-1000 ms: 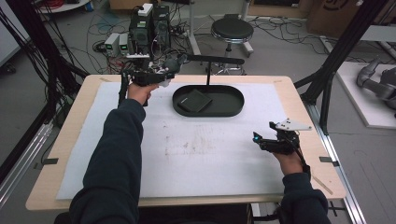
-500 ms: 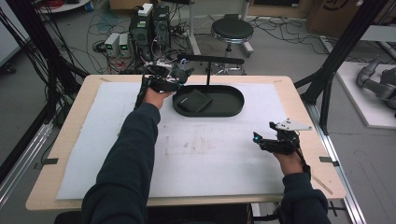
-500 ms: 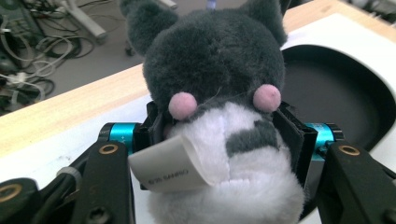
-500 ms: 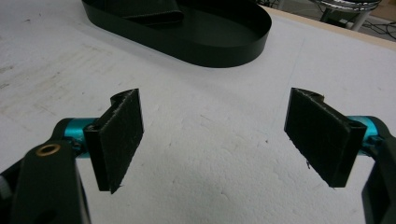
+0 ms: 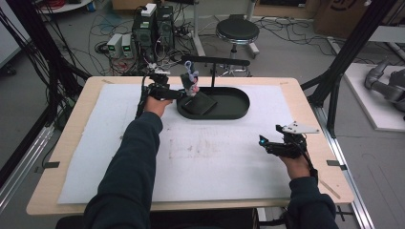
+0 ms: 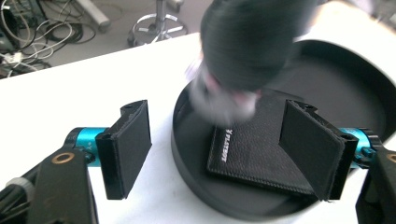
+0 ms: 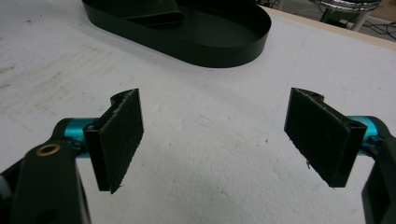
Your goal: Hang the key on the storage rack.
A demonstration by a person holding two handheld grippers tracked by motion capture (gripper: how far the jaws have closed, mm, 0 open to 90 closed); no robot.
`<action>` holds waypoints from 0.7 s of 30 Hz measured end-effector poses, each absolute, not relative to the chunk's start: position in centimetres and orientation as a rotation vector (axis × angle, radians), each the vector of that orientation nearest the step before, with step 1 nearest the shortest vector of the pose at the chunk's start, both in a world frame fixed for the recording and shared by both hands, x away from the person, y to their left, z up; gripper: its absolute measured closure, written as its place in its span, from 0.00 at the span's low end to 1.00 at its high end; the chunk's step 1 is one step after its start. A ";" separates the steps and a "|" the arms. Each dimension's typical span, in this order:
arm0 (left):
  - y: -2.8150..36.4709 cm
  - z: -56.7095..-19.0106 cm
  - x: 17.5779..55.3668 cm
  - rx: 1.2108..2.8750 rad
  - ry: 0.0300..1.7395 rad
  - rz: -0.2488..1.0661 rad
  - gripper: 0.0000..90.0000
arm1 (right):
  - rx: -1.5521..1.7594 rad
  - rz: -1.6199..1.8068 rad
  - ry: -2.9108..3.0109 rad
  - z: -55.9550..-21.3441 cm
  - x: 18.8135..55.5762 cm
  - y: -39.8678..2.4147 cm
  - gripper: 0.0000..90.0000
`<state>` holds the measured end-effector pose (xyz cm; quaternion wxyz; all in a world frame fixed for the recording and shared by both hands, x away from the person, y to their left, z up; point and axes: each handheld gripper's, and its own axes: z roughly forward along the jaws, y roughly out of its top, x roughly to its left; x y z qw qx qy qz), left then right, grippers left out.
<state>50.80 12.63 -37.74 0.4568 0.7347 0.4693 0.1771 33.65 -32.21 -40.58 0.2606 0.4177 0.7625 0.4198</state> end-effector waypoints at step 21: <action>19.4 -38.3 38.9 1.620 0.949 0.587 0.24 | 1.102 1.116 2.079 -40.8 34.0 -32.0 0.22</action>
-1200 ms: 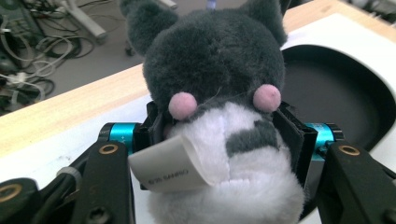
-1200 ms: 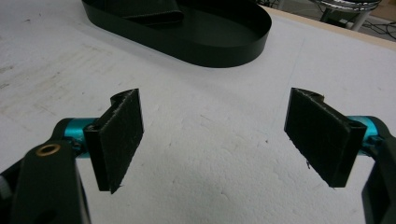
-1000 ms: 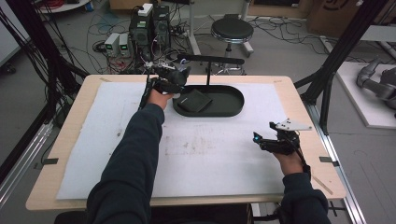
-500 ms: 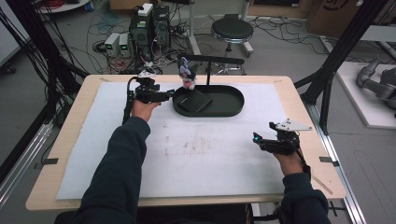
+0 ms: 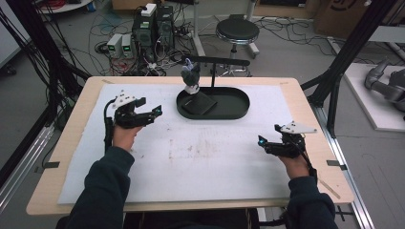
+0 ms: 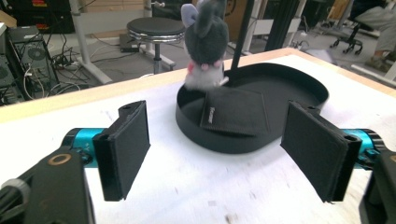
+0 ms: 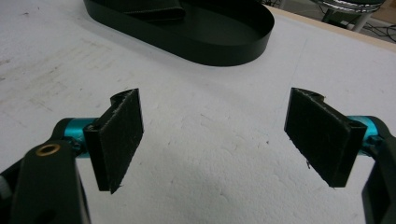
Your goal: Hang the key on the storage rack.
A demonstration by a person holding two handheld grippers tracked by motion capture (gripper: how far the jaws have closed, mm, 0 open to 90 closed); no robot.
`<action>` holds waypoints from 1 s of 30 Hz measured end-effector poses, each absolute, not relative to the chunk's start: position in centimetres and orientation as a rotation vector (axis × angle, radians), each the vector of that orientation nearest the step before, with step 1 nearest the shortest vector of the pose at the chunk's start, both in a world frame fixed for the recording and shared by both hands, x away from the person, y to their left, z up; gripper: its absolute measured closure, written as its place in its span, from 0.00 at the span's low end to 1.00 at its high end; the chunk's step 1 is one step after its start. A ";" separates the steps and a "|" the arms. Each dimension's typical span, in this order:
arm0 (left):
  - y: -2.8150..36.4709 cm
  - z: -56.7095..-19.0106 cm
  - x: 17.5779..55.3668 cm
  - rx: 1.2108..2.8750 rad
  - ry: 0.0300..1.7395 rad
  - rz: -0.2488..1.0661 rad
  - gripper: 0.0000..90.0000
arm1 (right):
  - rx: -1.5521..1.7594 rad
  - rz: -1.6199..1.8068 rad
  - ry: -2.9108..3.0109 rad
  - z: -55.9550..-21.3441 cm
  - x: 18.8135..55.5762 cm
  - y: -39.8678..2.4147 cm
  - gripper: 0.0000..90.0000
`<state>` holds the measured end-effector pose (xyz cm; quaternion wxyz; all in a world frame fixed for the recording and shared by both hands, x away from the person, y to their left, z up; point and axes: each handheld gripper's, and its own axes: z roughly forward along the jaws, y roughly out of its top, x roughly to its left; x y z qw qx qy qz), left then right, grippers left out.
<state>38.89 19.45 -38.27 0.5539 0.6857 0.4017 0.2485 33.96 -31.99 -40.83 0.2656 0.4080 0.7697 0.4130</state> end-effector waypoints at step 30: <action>21.8 -40.5 35.7 1.638 0.947 0.587 0.23 | 1.081 1.072 2.098 -40.9 33.5 -31.7 0.22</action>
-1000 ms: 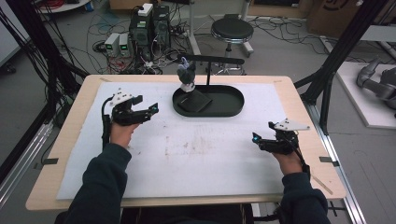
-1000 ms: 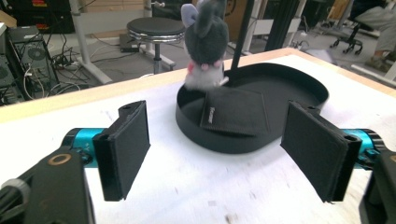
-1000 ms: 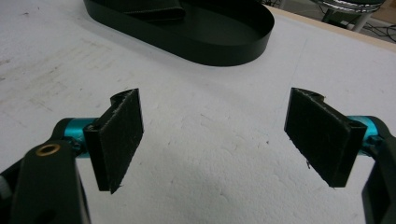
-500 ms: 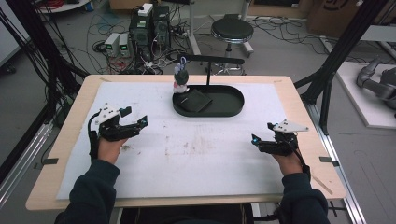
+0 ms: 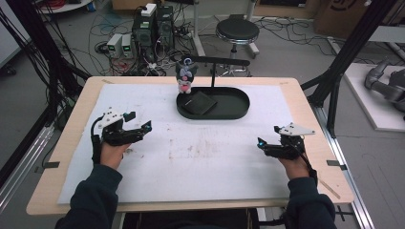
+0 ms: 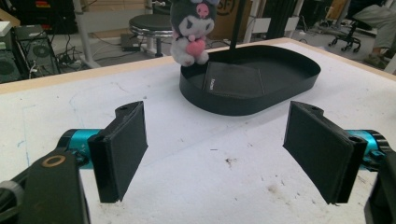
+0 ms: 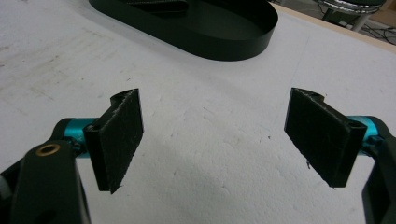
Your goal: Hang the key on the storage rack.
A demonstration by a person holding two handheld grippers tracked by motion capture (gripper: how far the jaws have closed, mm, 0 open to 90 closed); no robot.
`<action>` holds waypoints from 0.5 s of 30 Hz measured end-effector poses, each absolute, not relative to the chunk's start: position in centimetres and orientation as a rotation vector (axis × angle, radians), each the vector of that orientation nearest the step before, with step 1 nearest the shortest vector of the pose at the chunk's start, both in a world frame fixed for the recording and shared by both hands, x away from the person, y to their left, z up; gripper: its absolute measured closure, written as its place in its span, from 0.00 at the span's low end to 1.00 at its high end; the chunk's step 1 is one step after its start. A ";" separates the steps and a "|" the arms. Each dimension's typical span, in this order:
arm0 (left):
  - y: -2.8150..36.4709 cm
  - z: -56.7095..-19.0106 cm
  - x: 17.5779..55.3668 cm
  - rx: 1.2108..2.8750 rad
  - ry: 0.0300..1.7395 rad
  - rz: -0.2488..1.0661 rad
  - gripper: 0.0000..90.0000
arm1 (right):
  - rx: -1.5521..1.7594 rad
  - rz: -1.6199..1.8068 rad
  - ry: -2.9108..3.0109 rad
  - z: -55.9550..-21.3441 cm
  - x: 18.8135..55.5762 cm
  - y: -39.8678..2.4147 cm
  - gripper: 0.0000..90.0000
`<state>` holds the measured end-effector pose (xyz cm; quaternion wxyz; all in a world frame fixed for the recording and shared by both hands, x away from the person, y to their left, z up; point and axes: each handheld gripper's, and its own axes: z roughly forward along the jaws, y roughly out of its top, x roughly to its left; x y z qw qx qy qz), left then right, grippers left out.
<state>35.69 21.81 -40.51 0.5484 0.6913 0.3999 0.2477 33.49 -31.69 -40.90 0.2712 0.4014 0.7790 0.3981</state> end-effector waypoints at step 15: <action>21.7 -40.7 35.7 1.642 0.944 0.573 0.23 | 1.086 1.066 2.093 -41.0 33.5 -31.9 0.22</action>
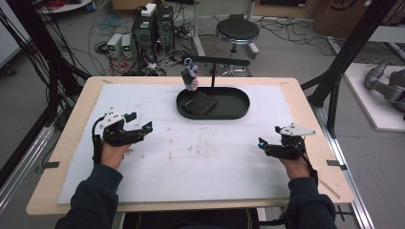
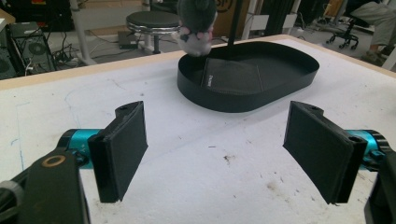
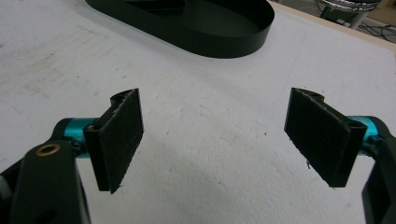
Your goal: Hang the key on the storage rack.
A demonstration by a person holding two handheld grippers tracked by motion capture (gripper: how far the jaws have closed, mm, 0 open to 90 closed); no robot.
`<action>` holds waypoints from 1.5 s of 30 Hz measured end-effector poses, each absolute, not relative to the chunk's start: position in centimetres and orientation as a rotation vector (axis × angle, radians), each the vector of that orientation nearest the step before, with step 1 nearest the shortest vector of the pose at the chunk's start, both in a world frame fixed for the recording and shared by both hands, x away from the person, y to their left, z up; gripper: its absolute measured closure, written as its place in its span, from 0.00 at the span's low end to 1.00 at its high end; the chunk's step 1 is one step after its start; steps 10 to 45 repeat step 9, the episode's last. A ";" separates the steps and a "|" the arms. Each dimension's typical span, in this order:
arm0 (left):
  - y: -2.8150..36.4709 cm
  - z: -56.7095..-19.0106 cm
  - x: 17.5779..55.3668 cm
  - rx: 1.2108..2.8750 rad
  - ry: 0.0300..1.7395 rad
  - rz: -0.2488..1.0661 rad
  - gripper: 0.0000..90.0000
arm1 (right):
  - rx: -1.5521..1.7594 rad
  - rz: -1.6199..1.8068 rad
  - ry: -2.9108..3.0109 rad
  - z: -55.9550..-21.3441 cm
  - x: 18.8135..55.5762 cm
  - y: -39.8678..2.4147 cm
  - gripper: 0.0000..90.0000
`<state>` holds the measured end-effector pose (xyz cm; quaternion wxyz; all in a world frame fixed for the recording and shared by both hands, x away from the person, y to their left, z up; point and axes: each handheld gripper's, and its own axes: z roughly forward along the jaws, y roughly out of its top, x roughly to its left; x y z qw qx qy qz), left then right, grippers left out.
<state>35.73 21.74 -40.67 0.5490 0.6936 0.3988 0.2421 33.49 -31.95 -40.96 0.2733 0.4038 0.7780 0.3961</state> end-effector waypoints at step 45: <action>21.8 -40.7 35.8 1.637 0.939 0.574 0.23 | 1.098 1.061 2.096 -41.0 33.6 -32.1 0.22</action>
